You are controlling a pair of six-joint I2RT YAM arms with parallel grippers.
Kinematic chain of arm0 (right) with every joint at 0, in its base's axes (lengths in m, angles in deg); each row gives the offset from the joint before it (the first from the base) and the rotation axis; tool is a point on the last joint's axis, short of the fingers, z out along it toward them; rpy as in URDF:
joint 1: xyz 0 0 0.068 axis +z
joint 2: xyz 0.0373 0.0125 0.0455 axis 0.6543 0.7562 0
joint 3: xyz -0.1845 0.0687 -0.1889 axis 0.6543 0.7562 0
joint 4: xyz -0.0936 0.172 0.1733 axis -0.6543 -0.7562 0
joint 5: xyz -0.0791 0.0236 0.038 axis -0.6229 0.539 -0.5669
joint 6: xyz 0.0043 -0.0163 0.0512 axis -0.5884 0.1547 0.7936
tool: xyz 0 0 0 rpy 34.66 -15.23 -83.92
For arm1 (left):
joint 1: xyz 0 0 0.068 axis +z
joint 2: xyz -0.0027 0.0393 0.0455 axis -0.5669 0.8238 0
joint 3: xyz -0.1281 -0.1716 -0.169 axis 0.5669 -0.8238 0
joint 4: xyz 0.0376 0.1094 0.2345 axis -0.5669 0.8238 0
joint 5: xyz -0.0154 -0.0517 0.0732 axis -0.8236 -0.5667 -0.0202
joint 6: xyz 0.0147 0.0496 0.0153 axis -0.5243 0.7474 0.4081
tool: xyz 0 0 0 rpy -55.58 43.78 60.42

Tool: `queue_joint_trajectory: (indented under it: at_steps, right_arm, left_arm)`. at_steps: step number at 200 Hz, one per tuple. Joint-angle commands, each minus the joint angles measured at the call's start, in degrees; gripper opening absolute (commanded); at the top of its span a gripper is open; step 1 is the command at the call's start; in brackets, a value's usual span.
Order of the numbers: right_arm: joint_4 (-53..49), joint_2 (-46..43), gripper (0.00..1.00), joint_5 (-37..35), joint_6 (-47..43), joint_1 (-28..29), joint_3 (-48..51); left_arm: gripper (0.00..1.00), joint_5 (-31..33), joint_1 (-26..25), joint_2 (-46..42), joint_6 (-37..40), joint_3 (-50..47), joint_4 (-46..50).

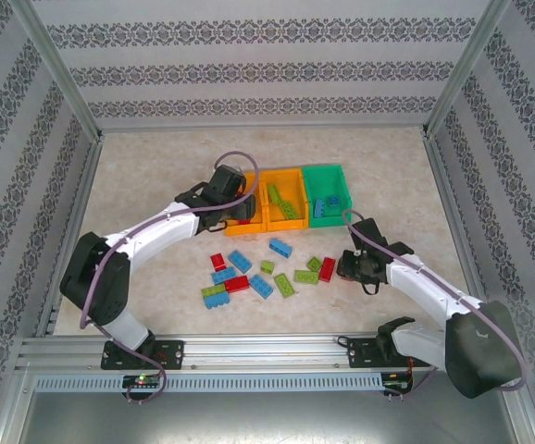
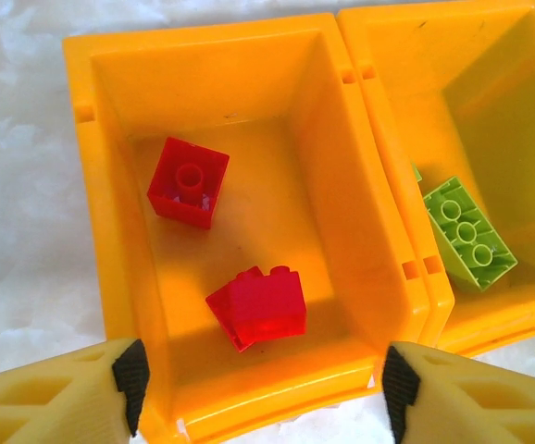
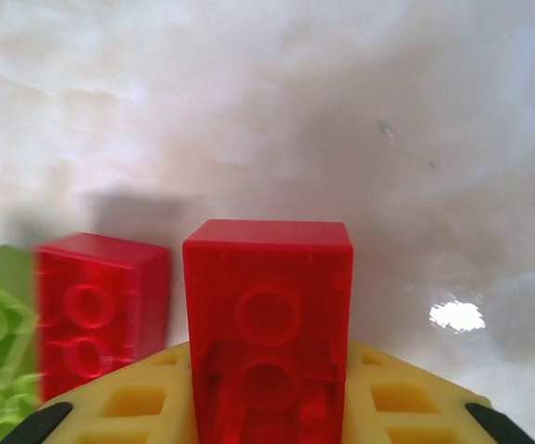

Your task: Sort the legos into containers by color

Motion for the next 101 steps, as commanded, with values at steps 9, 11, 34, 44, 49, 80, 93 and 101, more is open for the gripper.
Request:
queue_joint_trajectory:
  at_steps: [9, 11, 34, 44, 49, 80, 93, 101]
  right_arm:
    - [3.7, -1.6, 0.25, 0.8, -1.7, 3.2, -7.6]
    - [4.0, -1.4, 0.26, 0.8, -1.9, 3.4, -8.2]
    - [8.6, 4.0, 0.26, 2.8, -3.3, 6.3, -14.9]
    - [11.6, 7.6, 0.26, 5.2, -3.5, 7.2, -18.4]
    - [13.0, 9.7, 0.26, 6.5, -3.5, 7.3, -20.1]
    - [18.3, 23.6, 0.25, 12.3, -4.9, 10.4, -32.6]
    - [18.1, 28.6, 0.26, 12.8, -6.1, 12.0, -37.8]
    - [18.1, 31.3, 0.26, 13.1, -6.5, 12.6, -40.7]
  left_arm:
    - [0.75, 3.6, 0.2, -5.5, -3.0, -4.3, -1.2]
    - [0.76, 3.8, 0.3, -5.8, -3.2, -4.6, -1.2]
    - [0.79, 6.3, 0.2, -9.3, -5.0, -8.6, 0.1]
    - [0.80, 6.8, 0.2, -10.8, -5.9, -10.4, 0.7]
    - [0.81, 6.9, 0.2, -11.4, -6.4, -11.2, 1.1]
    - [0.83, 6.2, 0.2, -13.7, -10.0, -16.1, 3.6]
    - [0.83, 5.9, 0.2, -14.9, -11.9, -18.5, 3.8]
    - [0.83, 5.5, 0.2, -15.9, -13.0, -20.1, 3.5]
